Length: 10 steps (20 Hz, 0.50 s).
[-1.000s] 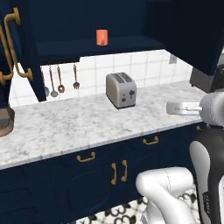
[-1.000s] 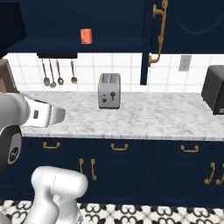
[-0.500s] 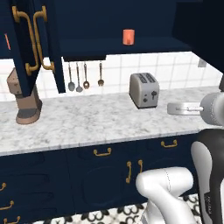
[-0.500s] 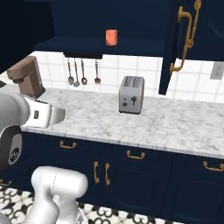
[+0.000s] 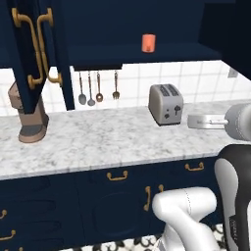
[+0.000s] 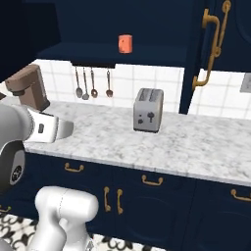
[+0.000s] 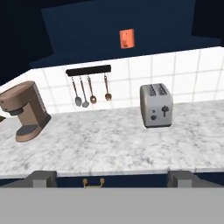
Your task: Gather all objects into one cabinet and sort the glasses and bowls to opposite sides.
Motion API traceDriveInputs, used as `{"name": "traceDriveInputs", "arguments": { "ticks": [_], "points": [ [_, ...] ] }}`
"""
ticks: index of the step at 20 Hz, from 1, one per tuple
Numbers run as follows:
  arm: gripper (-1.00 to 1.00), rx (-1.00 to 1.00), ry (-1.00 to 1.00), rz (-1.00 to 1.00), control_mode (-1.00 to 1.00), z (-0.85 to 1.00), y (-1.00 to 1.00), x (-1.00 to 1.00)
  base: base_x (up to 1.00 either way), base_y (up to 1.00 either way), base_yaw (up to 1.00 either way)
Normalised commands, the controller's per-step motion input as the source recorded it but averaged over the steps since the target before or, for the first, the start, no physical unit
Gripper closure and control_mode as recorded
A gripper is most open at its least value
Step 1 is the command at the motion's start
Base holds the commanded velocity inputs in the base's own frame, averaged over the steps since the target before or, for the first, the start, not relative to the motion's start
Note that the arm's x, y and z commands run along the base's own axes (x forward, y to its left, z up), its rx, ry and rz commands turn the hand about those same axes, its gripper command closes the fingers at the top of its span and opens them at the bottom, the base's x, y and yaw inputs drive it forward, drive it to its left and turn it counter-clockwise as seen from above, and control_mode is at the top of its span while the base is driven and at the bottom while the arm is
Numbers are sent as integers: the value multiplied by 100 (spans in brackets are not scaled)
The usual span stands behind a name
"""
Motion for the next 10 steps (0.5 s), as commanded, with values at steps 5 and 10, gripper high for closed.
{"name": "traceDriveInputs", "arguments": {
  "ticks": [5,10],
  "points": [
    [-100,0,0,0,100,0,0,0,30,0,0],
    [-100,0,0,0,100,0,0,0,32,-3,0]
  ]
}}
